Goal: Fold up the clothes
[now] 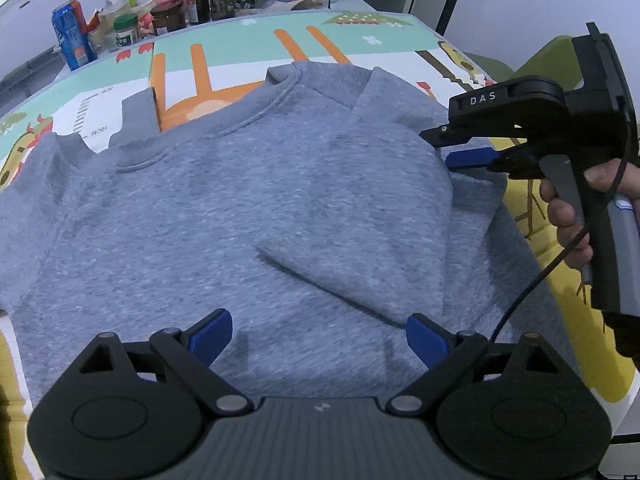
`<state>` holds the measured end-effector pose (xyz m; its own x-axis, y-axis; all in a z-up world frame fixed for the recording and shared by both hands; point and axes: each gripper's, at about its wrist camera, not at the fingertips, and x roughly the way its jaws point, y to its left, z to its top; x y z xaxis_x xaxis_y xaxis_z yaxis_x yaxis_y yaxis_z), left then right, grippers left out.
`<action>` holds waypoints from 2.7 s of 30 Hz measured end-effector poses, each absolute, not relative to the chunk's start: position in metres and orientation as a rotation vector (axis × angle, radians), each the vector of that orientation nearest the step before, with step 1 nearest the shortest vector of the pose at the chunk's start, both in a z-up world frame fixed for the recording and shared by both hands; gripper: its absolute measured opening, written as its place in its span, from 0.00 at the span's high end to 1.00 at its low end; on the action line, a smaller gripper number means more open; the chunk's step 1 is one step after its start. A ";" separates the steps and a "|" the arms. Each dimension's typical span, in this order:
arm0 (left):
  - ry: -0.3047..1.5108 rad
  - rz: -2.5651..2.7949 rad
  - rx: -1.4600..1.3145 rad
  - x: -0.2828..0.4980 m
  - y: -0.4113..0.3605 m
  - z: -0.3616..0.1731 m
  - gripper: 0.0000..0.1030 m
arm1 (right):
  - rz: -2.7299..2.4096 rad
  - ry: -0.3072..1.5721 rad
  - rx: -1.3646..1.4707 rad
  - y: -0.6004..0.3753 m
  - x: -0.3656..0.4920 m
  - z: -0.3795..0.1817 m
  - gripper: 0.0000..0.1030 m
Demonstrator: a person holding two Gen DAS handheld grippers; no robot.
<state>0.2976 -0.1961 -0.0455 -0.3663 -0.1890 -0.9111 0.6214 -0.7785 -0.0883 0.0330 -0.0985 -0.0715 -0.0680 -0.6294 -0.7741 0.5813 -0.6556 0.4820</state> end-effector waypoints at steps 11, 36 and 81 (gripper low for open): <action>0.624 -2.127 1.328 0.313 -0.204 -0.042 0.07 | -1.789 -0.185 1.351 -0.104 0.044 -0.070 0.88; 0.754 -2.049 1.057 0.404 -0.265 0.012 0.07 | -1.835 -0.183 0.639 -0.192 0.157 0.209 0.89; 0.912 -1.762 1.135 0.486 -0.323 -0.044 0.07 | -1.481 0.377 1.105 -0.252 0.277 0.031 0.61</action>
<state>0.4855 -0.3234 -0.0437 -0.2469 -0.2543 -0.9351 0.9102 -0.3919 -0.1338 0.2768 -0.2525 0.0312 0.1397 -0.5930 -0.7930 0.9002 -0.2575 0.3512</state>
